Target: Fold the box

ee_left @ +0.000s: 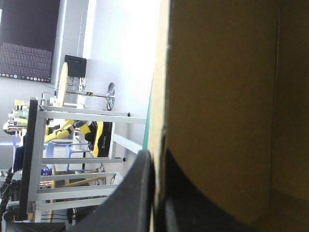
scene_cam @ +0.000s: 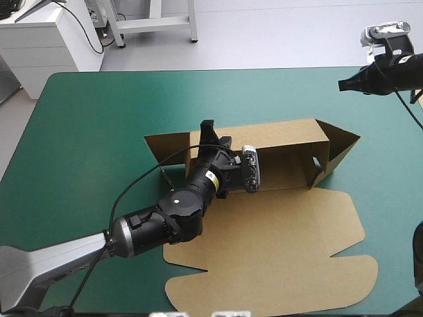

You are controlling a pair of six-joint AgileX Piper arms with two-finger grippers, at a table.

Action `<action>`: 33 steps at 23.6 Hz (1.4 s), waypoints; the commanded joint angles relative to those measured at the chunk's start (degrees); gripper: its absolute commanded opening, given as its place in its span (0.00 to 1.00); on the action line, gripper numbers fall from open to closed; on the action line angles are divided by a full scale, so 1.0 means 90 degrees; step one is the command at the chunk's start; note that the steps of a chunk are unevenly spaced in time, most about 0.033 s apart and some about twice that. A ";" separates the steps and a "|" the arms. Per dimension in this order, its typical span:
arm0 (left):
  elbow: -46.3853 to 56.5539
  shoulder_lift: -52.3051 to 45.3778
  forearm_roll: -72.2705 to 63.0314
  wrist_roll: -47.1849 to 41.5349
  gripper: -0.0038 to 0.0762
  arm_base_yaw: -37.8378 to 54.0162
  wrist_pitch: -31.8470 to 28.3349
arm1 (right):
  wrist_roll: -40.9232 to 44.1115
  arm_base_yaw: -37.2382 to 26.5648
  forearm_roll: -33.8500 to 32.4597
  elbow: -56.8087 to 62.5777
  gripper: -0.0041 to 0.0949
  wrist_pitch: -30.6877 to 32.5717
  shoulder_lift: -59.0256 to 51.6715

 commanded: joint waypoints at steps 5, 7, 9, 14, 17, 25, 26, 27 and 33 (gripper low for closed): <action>-0.0189 0.0194 0.0302 -0.0165 0.04 0.0002 -0.0041 | -0.0011 -0.0006 -0.0163 -0.0141 0.03 0.0025 0.0180; -0.0189 0.0191 0.0302 -0.0196 0.04 0.0002 -0.0041 | -0.0011 -0.0006 -0.0117 -0.0141 0.03 0.0024 0.0356; -0.0189 0.0191 0.0313 -0.0196 0.04 0.0002 -0.0026 | -0.0011 -0.0006 -0.0035 -0.0141 0.03 -0.0060 0.0498; -0.0189 0.0191 0.0313 -0.0196 0.04 0.0002 0.0018 | -0.0011 -0.0006 0.0138 -0.0141 0.03 -0.0092 0.0797; -0.0189 0.0205 0.0362 -0.0196 0.04 0.0002 0.0018 | -0.0011 -0.0006 0.0097 -0.0141 0.03 0.0200 0.0882; -0.0189 0.0420 0.0627 -0.0196 0.04 0.0008 0.0284 | -0.0693 -0.0006 0.0592 0.1230 0.03 0.0450 0.0710; -0.0189 0.0420 0.0699 -0.0196 0.04 0.0008 0.0284 | -0.0896 -0.0006 0.0941 0.1527 0.03 0.0348 0.0580; -0.0189 0.0420 0.0762 -0.0196 0.04 0.0008 0.0284 | -0.0990 -0.0006 0.1163 0.1687 0.03 0.0303 0.0472; -0.0189 0.0510 0.0812 -0.0321 0.04 0.0008 0.0258 | -0.1365 -0.0006 0.1336 0.2408 0.03 0.0241 -0.0107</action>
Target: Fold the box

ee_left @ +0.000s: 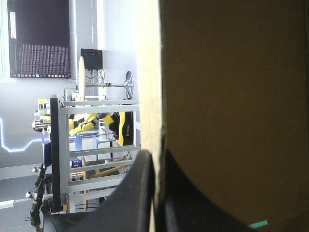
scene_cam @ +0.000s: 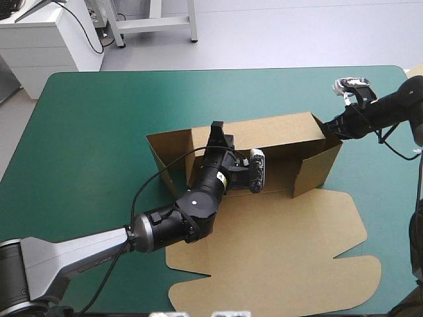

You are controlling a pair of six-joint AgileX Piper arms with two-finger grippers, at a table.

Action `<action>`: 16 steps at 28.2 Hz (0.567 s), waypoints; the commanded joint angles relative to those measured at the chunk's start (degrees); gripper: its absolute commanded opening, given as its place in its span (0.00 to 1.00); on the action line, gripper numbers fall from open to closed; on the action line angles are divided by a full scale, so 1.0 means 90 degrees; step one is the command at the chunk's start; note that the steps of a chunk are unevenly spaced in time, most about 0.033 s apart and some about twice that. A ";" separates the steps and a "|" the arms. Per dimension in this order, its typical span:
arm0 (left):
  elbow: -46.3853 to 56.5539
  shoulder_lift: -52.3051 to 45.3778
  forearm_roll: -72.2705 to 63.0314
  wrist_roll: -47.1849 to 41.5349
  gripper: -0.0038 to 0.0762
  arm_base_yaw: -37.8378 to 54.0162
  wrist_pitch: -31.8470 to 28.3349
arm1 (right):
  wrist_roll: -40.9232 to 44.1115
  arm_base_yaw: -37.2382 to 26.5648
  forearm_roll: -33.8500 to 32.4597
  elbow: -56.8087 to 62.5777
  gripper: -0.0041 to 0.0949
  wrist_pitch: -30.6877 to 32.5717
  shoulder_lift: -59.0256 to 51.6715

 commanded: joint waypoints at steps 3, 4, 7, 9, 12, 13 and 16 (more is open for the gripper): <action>-0.0149 0.0007 0.0076 -0.0151 0.04 -0.0021 0.0070 | -0.0673 -0.0006 0.0607 0.1115 0.03 -0.0537 -0.0931; -0.0149 0.0040 0.0076 -0.0151 0.04 -0.0021 0.0075 | -0.0828 -0.0006 0.0718 0.1379 0.03 -0.0705 -0.1048; -0.0149 0.0045 0.0094 -0.0151 0.04 -0.0021 0.0075 | -0.1394 -0.0006 0.1234 0.2066 0.03 -0.1227 -0.1372; -0.0149 0.0045 0.0180 -0.0151 0.04 -0.0021 0.0075 | -0.1801 -0.0006 0.1713 0.2448 0.03 -0.1537 -0.1520; -0.0149 0.0045 0.0412 -0.0151 0.04 -0.0021 0.0080 | -0.2507 -0.0006 0.2263 0.2928 0.03 -0.1956 -0.1721; -0.0149 0.0045 0.0505 -0.0151 0.04 -0.0021 0.0080 | -0.2713 -0.0006 0.2357 0.3021 0.03 -0.2054 -0.1784; -0.0149 0.0045 0.0613 -0.0199 0.04 -0.0021 0.0090 | -0.2887 -0.0006 0.2175 0.3095 0.03 -0.2182 -0.1965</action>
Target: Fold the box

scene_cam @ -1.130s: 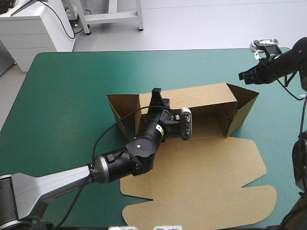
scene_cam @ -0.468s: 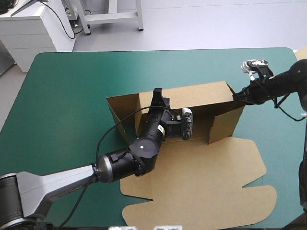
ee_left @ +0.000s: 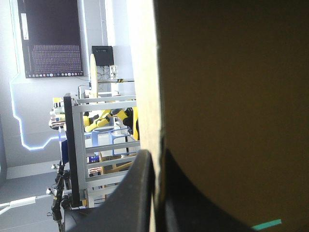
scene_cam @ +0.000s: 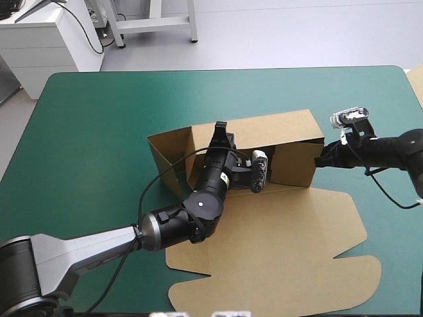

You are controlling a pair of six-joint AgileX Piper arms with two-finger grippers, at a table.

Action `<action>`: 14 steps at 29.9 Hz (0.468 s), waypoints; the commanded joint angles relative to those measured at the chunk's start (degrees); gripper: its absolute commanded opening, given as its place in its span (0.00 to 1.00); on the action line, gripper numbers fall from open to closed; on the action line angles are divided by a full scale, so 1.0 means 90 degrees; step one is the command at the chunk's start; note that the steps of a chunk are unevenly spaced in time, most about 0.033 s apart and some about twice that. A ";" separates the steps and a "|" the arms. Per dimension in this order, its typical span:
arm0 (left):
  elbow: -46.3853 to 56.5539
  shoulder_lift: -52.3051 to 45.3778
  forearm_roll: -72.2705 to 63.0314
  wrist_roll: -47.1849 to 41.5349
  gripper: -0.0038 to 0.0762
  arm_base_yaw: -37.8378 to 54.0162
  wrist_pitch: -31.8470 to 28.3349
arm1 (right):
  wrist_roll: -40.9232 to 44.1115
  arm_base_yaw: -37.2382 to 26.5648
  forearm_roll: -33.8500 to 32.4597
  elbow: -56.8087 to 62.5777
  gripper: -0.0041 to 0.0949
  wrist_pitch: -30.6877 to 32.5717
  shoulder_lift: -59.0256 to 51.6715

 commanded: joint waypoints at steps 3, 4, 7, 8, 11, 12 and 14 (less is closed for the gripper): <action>-0.0137 -0.0193 0.0121 -0.0154 0.04 -0.0026 -0.0113 | -0.0177 0.0007 -0.0041 -0.0080 0.03 0.0039 -0.0578; -0.0137 -0.0193 0.0121 -0.0154 0.04 -0.0026 -0.0113 | -0.0015 0.0007 -0.0220 -0.0080 0.03 -0.0001 -0.0622; -0.0137 -0.0193 0.0109 -0.0166 0.04 -0.0026 -0.0139 | 0.0344 0.0007 -0.0757 -0.0080 0.13 -0.0067 -0.0721; -0.0137 -0.0193 0.0108 -0.0164 0.04 -0.0026 -0.0138 | 0.0344 0.0007 -0.0891 -0.0080 0.19 -0.0040 -0.0732; -0.0137 -0.0193 0.0093 -0.0177 0.04 -0.0026 -0.0138 | 0.0331 0.0007 -0.1065 -0.0080 0.38 0.0088 -0.0719; -0.0137 -0.0193 0.0093 -0.0177 0.04 -0.0026 -0.0138 | 0.0331 0.0007 -0.1079 -0.0080 0.45 0.0132 -0.0719; -0.0137 -0.0193 0.0093 -0.0177 0.04 -0.0026 -0.0185 | 0.0156 0.0007 -0.1092 -0.0080 0.54 0.0192 -0.0719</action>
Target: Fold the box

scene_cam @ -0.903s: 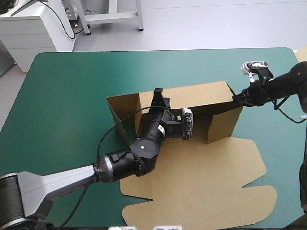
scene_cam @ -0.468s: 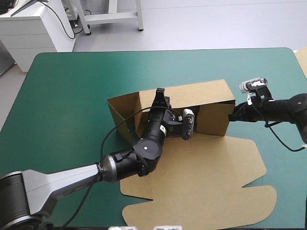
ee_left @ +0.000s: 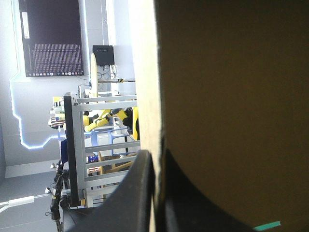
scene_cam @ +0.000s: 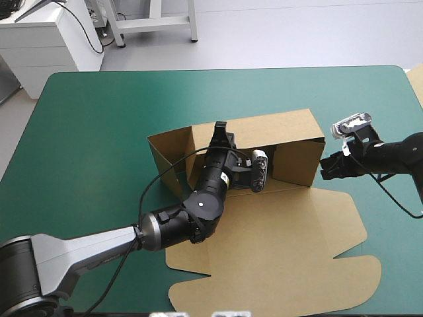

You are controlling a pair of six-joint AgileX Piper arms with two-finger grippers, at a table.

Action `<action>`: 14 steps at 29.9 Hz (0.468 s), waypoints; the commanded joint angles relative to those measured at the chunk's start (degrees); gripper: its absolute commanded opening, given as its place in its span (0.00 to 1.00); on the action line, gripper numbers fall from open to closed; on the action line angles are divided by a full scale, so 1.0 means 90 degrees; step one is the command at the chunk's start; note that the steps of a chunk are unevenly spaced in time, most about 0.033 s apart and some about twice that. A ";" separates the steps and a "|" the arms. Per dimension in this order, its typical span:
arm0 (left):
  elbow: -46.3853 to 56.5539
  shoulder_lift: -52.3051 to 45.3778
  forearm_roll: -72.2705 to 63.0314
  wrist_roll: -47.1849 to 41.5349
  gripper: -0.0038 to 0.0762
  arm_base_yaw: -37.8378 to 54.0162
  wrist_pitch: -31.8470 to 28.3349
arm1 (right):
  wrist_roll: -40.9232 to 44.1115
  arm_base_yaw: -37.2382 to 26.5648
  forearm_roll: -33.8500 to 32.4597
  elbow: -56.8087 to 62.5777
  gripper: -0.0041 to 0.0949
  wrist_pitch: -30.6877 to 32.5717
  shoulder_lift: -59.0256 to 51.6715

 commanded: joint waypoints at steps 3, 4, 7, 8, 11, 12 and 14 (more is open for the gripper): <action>-0.0137 -0.0194 0.0064 -0.0082 0.04 -0.0026 -0.0179 | -0.0573 0.0001 0.0163 -0.0155 0.58 0.0228 -0.0219; -0.0137 -0.0194 0.0045 -0.0082 0.04 -0.0026 -0.0179 | -0.0632 0.0001 0.0163 -0.0155 0.58 0.0289 -0.0219; -0.0137 -0.0194 0.0045 -0.0082 0.04 -0.0026 -0.0179 | -0.0695 0.0001 0.0276 -0.0155 0.58 0.0318 -0.0219; -0.0137 -0.0194 0.0045 -0.0082 0.04 -0.0026 -0.0179 | -0.0834 0.0001 0.0393 -0.0155 0.58 0.0271 -0.0219; -0.0137 -0.0194 0.0045 -0.0082 0.04 -0.0026 -0.0227 | -0.1486 0.0001 0.1018 -0.0155 0.58 0.0049 -0.0147; -0.0137 -0.0194 0.0045 -0.0082 0.04 -0.0026 -0.0227 | -0.1783 0.0001 0.1249 -0.0155 0.58 0.0026 -0.0107; -0.0137 -0.0194 0.0045 -0.0082 0.04 -0.0026 -0.0227 | -0.2409 0.0001 0.1788 -0.0155 0.58 0.0068 0.0039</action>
